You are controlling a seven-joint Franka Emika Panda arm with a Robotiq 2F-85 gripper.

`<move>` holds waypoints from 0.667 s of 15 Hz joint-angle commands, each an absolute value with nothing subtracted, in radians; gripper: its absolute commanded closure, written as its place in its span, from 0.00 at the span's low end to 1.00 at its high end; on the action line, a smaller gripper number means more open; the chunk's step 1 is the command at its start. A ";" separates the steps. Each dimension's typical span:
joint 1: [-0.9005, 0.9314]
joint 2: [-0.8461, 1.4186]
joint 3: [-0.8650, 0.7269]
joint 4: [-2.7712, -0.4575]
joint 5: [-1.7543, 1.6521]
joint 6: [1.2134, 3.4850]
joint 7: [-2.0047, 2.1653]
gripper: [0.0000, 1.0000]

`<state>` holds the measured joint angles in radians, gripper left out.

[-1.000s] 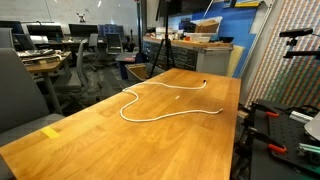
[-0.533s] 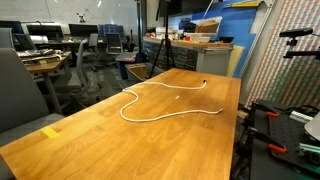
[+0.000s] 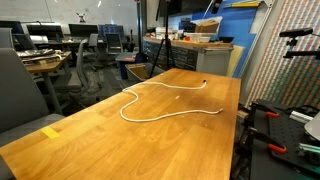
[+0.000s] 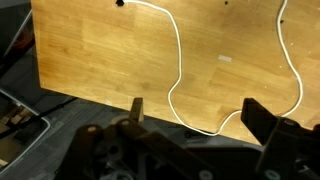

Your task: Form a loose knot using the white rope

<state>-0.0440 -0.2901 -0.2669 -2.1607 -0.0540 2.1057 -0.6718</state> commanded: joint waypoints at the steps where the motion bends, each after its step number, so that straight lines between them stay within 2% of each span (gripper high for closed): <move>1: -0.065 -0.252 -0.240 -2.273 -0.065 2.340 -0.615 0.00; 10: -0.098 -0.021 -0.239 -2.494 -0.105 2.860 -0.674 0.00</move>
